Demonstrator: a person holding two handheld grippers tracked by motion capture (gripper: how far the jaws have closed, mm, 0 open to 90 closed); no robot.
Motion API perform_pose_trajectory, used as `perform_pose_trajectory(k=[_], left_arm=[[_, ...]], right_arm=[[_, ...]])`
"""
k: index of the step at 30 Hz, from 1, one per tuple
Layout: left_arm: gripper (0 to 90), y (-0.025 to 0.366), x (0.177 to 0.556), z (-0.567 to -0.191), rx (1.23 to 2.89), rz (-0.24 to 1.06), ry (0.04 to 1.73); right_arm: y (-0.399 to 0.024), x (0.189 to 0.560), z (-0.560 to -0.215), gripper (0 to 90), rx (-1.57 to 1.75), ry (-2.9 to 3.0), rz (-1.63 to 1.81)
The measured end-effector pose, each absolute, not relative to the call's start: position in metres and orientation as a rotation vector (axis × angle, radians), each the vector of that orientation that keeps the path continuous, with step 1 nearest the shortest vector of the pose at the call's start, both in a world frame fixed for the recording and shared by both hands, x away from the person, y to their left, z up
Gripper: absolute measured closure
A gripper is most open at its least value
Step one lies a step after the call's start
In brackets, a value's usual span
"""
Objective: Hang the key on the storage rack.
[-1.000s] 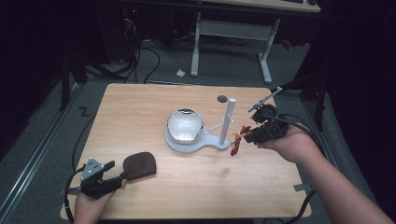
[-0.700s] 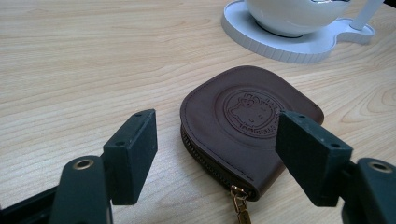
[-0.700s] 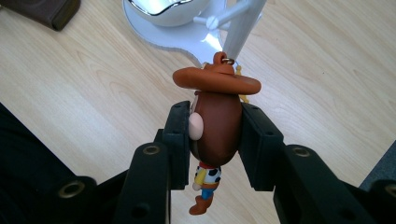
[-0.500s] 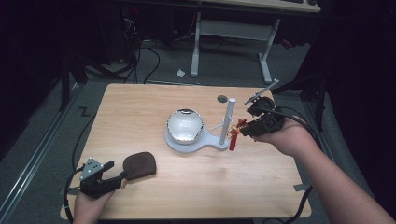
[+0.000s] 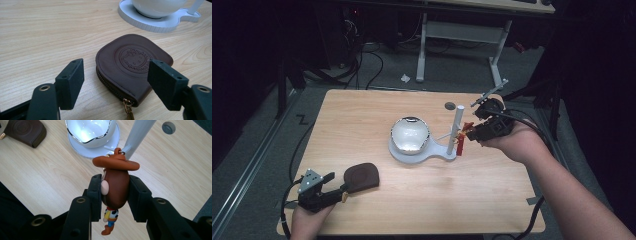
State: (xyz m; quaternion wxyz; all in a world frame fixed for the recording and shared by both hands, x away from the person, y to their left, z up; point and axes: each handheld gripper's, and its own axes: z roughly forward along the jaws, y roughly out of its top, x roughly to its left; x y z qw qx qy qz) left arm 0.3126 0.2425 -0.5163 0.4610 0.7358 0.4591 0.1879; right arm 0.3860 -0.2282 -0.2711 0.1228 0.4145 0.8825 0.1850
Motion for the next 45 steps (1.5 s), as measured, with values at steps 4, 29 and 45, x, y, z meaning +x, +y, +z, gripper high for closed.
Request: perform_pose_trajectory(k=[4, 29, 45], left_arm=[[29.7, 0.243, 0.312, -0.516, 1.807, 0.466, 1.128], [29.8, 0.243, 0.312, -0.516, 1.806, 0.462, 1.128], [30.0, 0.241, 0.313, -0.516, 1.812, 0.463, 1.126]], right_arm=[[-0.23, 0.39, -0.271, 66.6, 1.218, 2.565, 0.538], [-0.234, 0.401, -0.27, 66.7, 1.238, 2.538, 0.524], [-0.221, 0.392, -0.266, 66.6, 1.178, 2.57, 0.55]])
